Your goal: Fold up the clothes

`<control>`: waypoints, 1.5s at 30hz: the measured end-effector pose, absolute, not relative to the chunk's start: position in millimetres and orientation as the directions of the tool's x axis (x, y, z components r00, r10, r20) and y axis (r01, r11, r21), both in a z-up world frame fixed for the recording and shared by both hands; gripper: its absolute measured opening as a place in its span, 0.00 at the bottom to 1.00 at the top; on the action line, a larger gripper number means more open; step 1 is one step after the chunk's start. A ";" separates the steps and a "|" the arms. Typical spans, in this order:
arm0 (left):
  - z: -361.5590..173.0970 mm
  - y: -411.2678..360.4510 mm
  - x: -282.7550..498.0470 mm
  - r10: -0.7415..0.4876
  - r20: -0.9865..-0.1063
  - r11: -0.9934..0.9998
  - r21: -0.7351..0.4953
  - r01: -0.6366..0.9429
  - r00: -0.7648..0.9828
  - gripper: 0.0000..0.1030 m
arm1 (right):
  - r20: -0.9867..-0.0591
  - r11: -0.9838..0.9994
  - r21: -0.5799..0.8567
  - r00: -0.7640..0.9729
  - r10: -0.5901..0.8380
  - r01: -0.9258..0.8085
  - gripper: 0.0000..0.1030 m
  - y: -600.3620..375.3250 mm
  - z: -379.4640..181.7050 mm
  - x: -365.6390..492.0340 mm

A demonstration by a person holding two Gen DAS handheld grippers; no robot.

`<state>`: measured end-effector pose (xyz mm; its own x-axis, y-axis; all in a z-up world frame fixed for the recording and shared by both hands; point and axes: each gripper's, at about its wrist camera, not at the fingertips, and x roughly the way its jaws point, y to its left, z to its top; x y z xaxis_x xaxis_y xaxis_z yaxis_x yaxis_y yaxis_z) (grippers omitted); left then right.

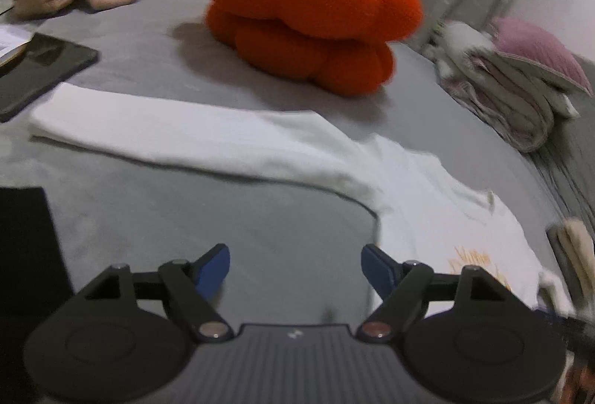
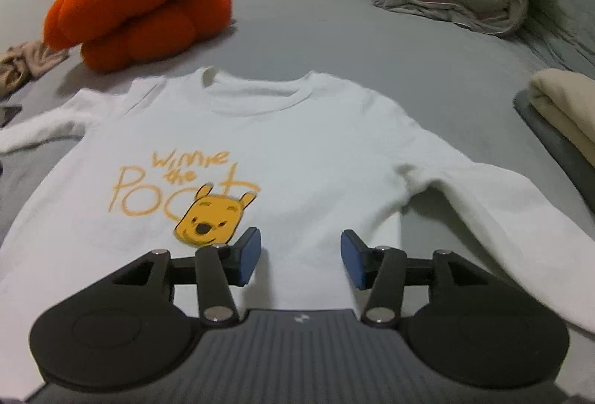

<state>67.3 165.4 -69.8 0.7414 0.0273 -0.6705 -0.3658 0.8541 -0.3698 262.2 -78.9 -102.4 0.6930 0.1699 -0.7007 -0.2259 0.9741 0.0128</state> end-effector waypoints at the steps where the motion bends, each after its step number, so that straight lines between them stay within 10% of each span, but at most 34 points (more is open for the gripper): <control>1: -68.1 175.0 68.4 0.036 -0.666 0.840 -0.384 -0.384 0.745 0.77 | -0.705 0.973 0.007 0.689 0.168 -0.229 0.51 -77.4 -105.0 261.4; 8: -69.7 245.0 73.0 0.182 -0.671 0.716 -0.411 -0.564 0.719 0.76 | -0.684 0.966 0.012 0.703 0.195 -0.257 0.52 -69.5 -98.5 255.5; 23: -90.5 122.6 64.3 -0.220 -0.706 0.872 -0.451 -0.187 0.674 0.70 | -0.712 0.937 0.066 0.642 0.285 -0.342 0.56 -43.3 -101.7 242.1; 28: -97.8 91.4 42.8 -0.197 -0.718 0.925 -0.361 -0.116 0.667 0.50 | -0.729 0.922 0.009 0.628 0.272 -0.388 0.56 -26.2 -100.1 213.6; 32: -98.9 79.0 25.4 -0.149 -0.719 0.955 -0.282 -0.089 0.678 0.09 | -0.749 0.931 0.023 0.611 0.257 -0.364 0.56 -24.2 -100.1 188.3; 45: -91.4 109.0 -38.3 -0.219 -0.704 0.875 -0.449 -0.184 0.675 0.14 | -0.647 0.955 0.265 0.710 0.277 -0.131 0.56 -109.9 -74.6 44.2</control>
<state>-38.3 109.0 -91.4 0.6752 -0.2192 -0.7044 -0.1841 0.8746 -0.4486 44.2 -109.9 -74.6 0.7104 0.2772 -0.6469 -0.1311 0.9552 0.2654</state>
